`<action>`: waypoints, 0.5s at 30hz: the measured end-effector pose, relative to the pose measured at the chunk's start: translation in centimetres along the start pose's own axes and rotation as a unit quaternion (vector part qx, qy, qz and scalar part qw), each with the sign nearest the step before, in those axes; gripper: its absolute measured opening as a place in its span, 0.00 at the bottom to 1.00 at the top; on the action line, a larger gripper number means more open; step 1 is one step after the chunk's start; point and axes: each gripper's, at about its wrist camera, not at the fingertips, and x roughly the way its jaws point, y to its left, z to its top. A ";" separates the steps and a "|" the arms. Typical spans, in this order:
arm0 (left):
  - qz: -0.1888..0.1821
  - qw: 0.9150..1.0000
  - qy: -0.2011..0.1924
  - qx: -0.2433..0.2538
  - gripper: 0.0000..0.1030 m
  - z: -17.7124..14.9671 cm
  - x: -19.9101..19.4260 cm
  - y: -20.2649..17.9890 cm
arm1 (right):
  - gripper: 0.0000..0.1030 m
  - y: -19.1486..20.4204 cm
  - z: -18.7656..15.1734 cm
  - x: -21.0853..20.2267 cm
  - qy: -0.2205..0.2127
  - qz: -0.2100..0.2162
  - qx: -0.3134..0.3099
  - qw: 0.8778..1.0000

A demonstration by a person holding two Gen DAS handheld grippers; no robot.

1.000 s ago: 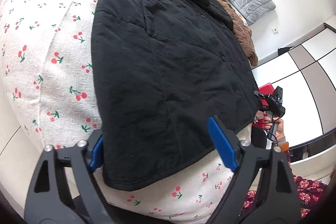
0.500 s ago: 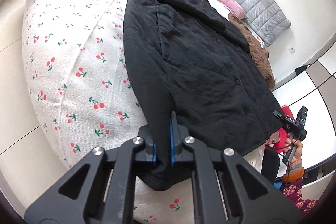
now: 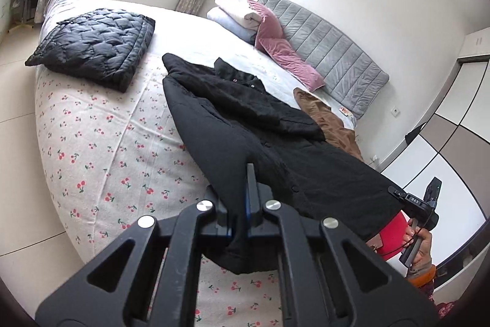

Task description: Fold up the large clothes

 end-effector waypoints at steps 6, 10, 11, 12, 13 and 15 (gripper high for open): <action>-0.011 1.000 -0.012 0.022 0.06 1.2 -2.5 -1.1 | 0.06 0.7 1.4 -3.0 -0.023 0.018 -0.006 1.000; -0.007 1.000 -0.002 0.011 0.06 3.0 -1.7 -0.3 | 0.06 0.4 3.2 -2.6 -0.026 0.032 -0.001 0.999; -0.004 1.000 -0.003 0.008 0.06 3.9 -1.2 -0.1 | 0.06 0.4 4.1 -2.1 -0.028 0.032 -0.002 0.999; -0.005 1.000 -0.004 0.004 0.06 4.9 -0.5 0.2 | 0.06 0.6 5.2 -1.4 -0.034 0.032 -0.002 0.999; -0.008 1.000 -0.005 0.001 0.07 6.1 0.1 0.4 | 0.06 0.7 6.2 -0.8 -0.038 0.035 -0.003 0.999; -0.003 1.000 -0.013 -0.002 0.07 9.0 1.9 0.7 | 0.06 1.2 8.8 0.8 -0.048 0.042 -0.004 0.998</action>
